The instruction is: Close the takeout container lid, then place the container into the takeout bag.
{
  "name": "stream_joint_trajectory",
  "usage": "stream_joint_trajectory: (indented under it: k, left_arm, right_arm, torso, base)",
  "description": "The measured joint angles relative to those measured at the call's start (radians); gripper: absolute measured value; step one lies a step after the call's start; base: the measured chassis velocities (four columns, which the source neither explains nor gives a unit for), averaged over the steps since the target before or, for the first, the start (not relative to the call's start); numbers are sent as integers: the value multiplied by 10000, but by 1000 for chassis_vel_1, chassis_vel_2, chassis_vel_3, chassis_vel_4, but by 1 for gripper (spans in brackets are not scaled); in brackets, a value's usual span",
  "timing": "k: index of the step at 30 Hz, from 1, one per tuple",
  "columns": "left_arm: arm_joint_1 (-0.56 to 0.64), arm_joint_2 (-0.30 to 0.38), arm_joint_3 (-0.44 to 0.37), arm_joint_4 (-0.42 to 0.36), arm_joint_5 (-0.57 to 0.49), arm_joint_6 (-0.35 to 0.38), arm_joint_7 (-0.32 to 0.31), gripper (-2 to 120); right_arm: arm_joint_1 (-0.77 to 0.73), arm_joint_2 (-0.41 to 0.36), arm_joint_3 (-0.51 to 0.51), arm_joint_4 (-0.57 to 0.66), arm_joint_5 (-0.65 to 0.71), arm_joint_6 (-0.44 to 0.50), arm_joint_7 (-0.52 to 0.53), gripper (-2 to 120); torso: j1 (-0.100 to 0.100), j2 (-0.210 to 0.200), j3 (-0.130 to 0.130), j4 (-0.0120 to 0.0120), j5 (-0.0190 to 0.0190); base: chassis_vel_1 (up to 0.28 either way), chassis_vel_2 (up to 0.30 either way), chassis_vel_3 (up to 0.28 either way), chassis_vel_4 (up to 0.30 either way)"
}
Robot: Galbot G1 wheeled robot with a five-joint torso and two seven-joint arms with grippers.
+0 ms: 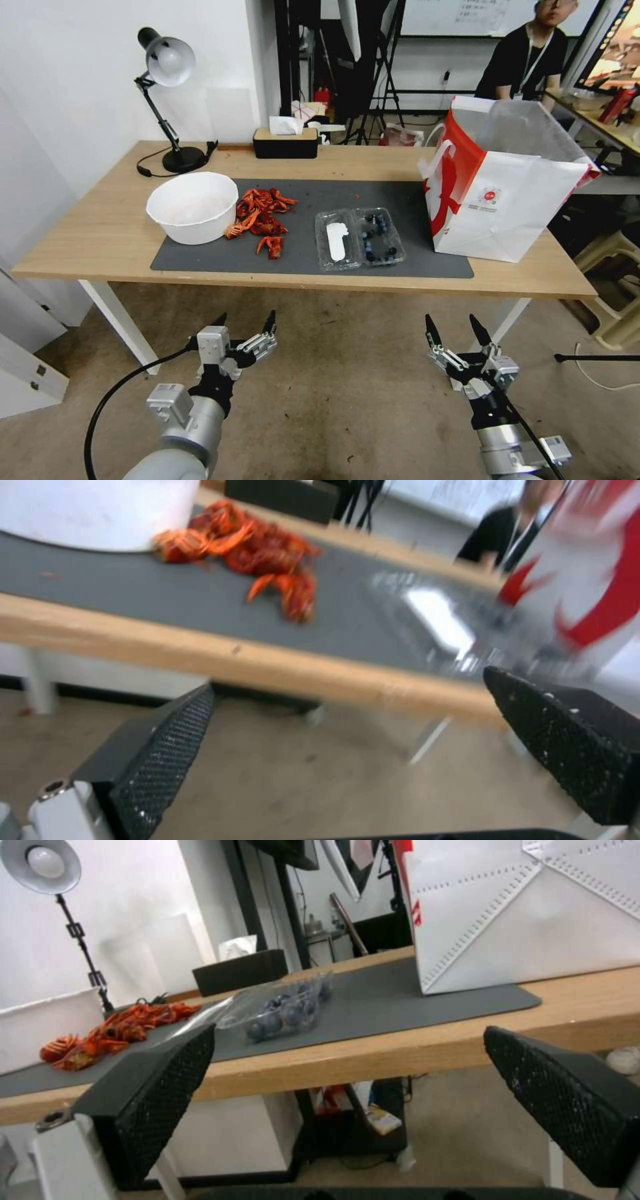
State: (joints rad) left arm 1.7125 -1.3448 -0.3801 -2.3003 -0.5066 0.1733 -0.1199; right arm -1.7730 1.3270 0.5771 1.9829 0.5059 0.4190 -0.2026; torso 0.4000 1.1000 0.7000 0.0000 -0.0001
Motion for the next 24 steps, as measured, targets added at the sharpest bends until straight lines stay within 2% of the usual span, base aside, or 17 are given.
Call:
stream_joint_trajectory:
  k: [1, 2, 6, 7, 9, 10, 11, 13, 14, 15, 17, 24]
  left_arm:
    - [-201, 118, 146, 166, -514, -423, -111, 100]
    - [-201, 118, 146, 166, -514, -423, -111, 100]
    - [-441, 406, 493, 372, -1974, -1418, -495, 100]
    - [-441, 406, 493, 372, -1974, -1418, -495, 100]
    - [-523, 473, 702, 166, -2851, -1569, -971, 100]
    - [-626, 486, 826, 12, -3225, -1561, -1334, 100]
    - [-626, 486, 826, 12, -3225, -1561, -1334, 100]
    - [-906, 475, 1050, -384, -4065, -1218, -1991, 100]
    - [-906, 475, 1050, -384, -4065, -1218, -1991, 100]
    - [-1051, 471, 1151, -619, -4620, -837, -2264, 100]
    - [-1540, 508, 1499, -795, -5410, -477, -2641, 100]
    - [-2514, 541, 2360, -488, -6692, -427, -2739, 100]
  right_arm:
    - [-25, 1, 18, 36, -49, -18, -12, 100]
    - [-25, 1, 18, 36, -49, -18, -12, 100]
    - [105, -162, -67, 116, -143, -274, 61, 100]
    - [105, -162, -67, 116, -143, -274, 61, 100]
    - [209, -299, -144, 127, -157, -421, 135, 100]
    - [238, -348, -165, 128, -158, -459, 163, 100]
    - [238, -348, -165, 128, -158, -459, 163, 100]
    - [303, -467, -209, 119, -156, -540, 204, 100]
    - [303, -467, -209, 119, -156, -540, 204, 100]
    - [351, -531, -233, 96, -147, -576, 214, 100]
    - [324, -536, -227, 84, -125, -587, 215, 100]
    - [119, -351, -135, 79, -131, -512, 181, 100]
  torso:
    - [0, 0, 0, -1, -1]
    - [0, 0, 0, -1, -1]
    - [0, 0, 0, 0, 2]
    - [0, 0, 0, 0, 2]
    - [0, 0, 0, 4, 2]
    - [0, 0, 0, 2, 3]
    - [0, 0, 0, 2, 3]
    - [0, 0, 0, -4, 0]
    - [0, 0, 0, -4, 0]
    - [0, 0, 1, 3, 4]
    - [0, 0, 0, 2, 2]
    - [0, 0, 0, -1, 0]
  base:
    - [0, 0, 0, 0]
    - [0, 0, 0, 0]
    - [0, 0, 0, 0]
    - [0, 0, 0, 0]
    - [0, 0, 0, 0]
    - [0, 0, 0, 0]
    - [0, 0, 0, 0]
    - [0, 0, 0, 0]
    - [0, 0, 0, 0]
    - [0, 0, 0, 0]
    - [0, 0, 0, 0]
    - [0, 0, 0, 0]
